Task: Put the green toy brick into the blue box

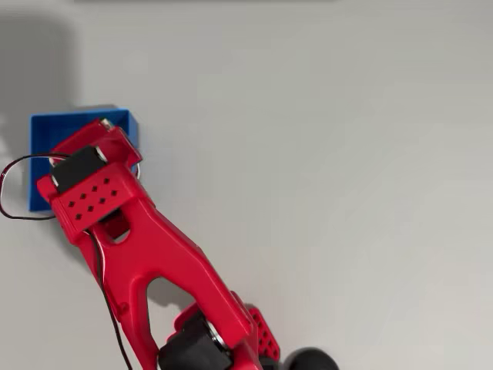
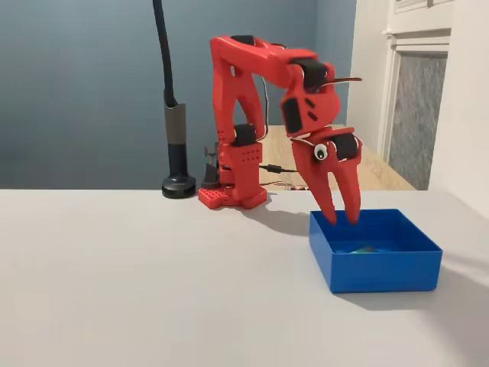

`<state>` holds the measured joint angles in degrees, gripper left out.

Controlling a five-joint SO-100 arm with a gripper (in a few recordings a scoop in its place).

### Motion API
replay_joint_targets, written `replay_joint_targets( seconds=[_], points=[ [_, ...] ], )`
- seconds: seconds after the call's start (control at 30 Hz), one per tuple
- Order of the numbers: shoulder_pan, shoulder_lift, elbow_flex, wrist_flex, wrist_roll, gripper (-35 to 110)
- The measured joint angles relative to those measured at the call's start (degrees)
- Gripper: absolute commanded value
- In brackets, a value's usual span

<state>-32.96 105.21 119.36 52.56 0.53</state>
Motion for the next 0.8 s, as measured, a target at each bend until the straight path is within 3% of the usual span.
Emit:
replay_joint_targets(
  seconds=[0.33, 0.8],
  points=[
    [3.52, -0.09, -8.00, 10.72, 4.48, 0],
    [26.02, -0.09, -13.54, 12.22, 2.29, 0]
  ],
)
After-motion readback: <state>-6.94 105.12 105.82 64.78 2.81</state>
